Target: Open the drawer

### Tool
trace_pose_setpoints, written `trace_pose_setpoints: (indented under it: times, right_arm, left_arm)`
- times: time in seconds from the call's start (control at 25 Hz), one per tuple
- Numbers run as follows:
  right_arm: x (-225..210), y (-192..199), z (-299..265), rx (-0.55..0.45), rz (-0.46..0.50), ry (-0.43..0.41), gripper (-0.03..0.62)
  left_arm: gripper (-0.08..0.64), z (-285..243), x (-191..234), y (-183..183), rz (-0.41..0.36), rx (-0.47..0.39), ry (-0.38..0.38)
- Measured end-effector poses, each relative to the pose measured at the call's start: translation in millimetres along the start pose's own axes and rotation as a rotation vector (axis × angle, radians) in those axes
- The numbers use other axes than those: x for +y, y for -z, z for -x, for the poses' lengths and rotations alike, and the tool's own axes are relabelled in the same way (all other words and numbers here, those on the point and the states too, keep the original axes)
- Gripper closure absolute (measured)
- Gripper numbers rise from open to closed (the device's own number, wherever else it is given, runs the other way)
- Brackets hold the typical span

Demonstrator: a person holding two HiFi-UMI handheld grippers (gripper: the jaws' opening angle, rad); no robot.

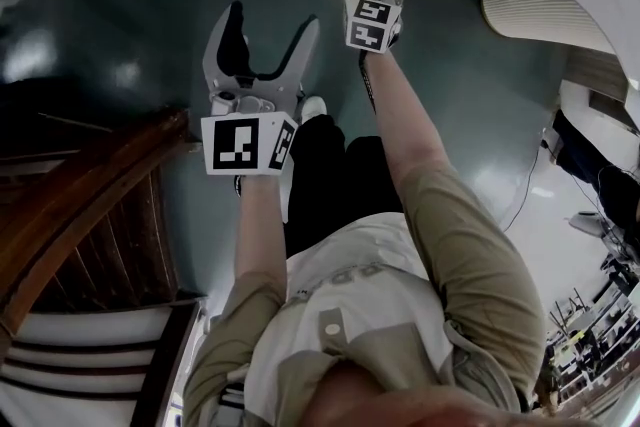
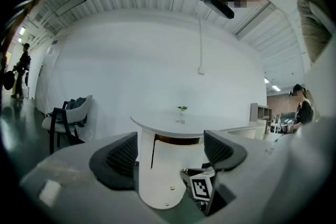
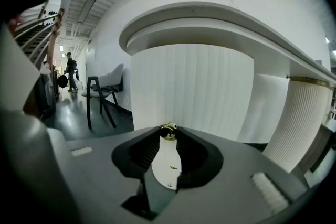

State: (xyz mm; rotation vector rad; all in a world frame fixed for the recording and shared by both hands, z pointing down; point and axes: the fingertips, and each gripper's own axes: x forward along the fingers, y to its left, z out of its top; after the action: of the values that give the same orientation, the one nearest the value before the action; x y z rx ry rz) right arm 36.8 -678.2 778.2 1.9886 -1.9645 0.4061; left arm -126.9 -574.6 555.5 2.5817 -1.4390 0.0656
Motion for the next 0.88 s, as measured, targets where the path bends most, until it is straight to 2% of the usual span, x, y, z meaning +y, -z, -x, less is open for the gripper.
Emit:
trace_pose_setpoints:
  times: [0.4, 0.88]
  right_arm:
    - [11, 16, 22, 0.06, 0.006, -0.03, 0.489]
    - [18, 25, 34, 0.068, 0.009, -0.063, 0.489]
  left_arm:
    - [0.158, 9, -11, -10, 0.016, 0.027, 0.0]
    - [0.158, -4, -15, -21, -0.036, 0.012, -0.001]
